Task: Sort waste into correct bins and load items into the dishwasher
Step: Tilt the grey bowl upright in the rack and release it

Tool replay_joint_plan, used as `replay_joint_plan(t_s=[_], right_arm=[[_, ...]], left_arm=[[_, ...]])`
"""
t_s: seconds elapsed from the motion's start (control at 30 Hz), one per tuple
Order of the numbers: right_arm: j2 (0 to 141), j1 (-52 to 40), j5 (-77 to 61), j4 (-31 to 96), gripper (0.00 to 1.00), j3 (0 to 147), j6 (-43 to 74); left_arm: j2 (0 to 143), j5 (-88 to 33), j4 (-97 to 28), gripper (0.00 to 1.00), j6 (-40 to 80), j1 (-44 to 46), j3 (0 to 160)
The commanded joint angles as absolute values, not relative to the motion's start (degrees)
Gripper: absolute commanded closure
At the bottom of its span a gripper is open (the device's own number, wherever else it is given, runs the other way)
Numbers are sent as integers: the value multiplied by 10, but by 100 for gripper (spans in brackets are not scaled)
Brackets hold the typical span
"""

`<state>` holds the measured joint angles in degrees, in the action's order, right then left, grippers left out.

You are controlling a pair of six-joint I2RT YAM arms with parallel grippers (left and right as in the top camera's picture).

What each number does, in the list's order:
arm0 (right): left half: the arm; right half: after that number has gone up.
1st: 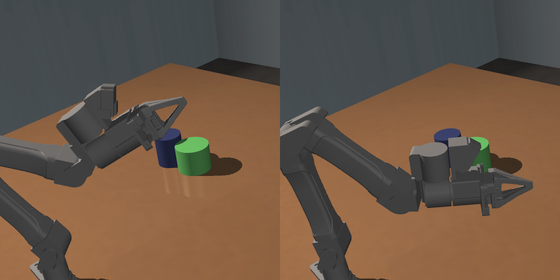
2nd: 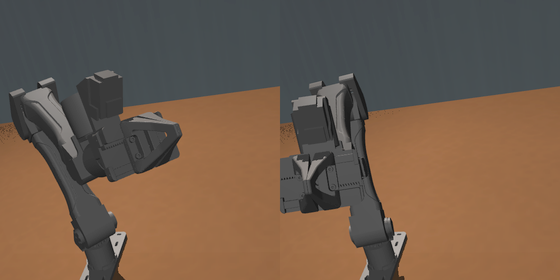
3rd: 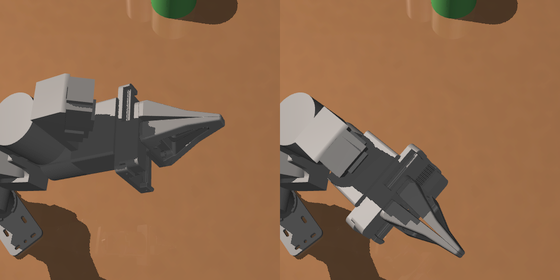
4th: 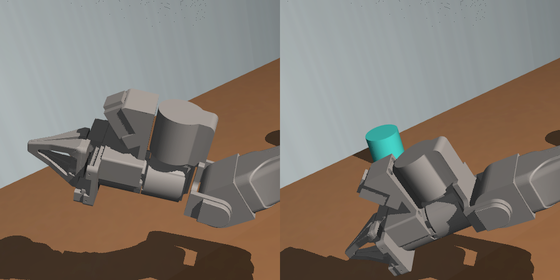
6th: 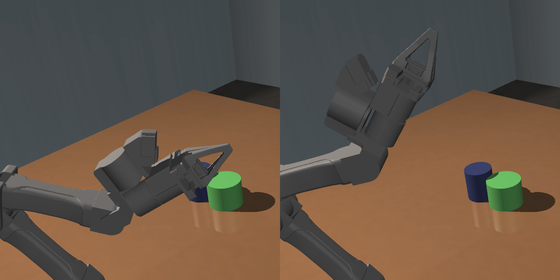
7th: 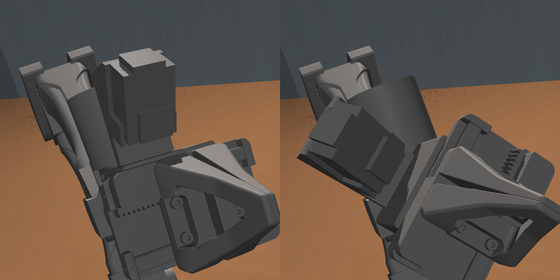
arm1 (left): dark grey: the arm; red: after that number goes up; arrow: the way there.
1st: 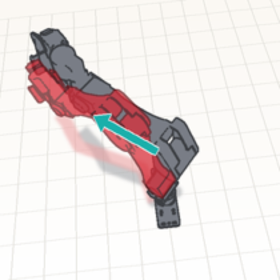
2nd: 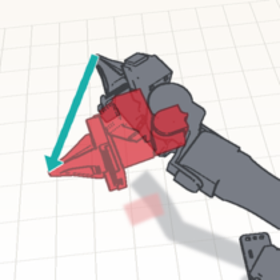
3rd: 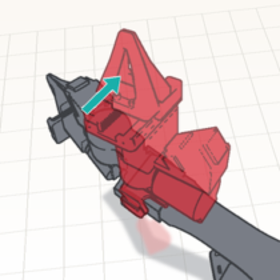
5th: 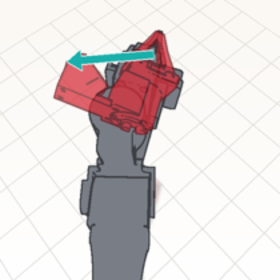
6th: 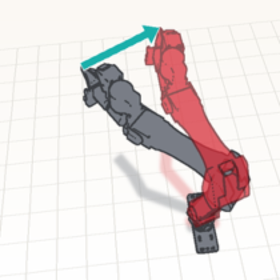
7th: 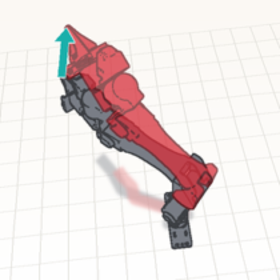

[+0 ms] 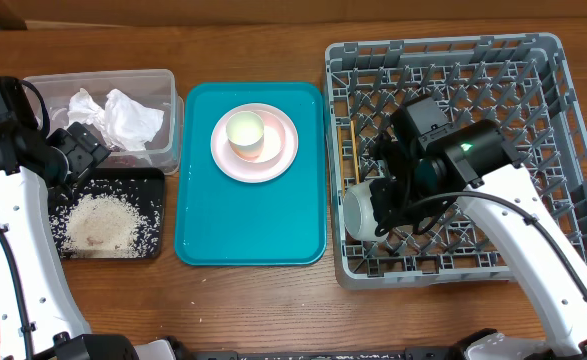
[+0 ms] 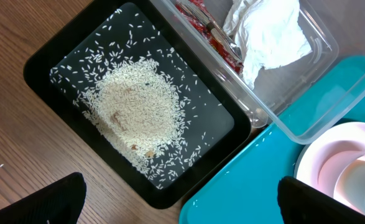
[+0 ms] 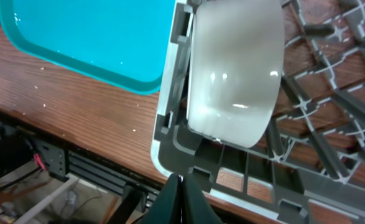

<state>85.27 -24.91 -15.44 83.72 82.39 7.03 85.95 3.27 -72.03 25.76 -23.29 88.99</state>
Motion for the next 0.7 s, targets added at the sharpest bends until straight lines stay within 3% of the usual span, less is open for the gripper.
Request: replay_joint_plan(t_s=[0.0, 0.67], right_arm=[[844, -254, -133, 831, 96, 837, 78], [849, -266, -137, 752, 96, 835, 142]], left_arm=[[861, 34, -720, 0, 253, -232, 898], [861, 34, -720, 0, 253, -232, 898]])
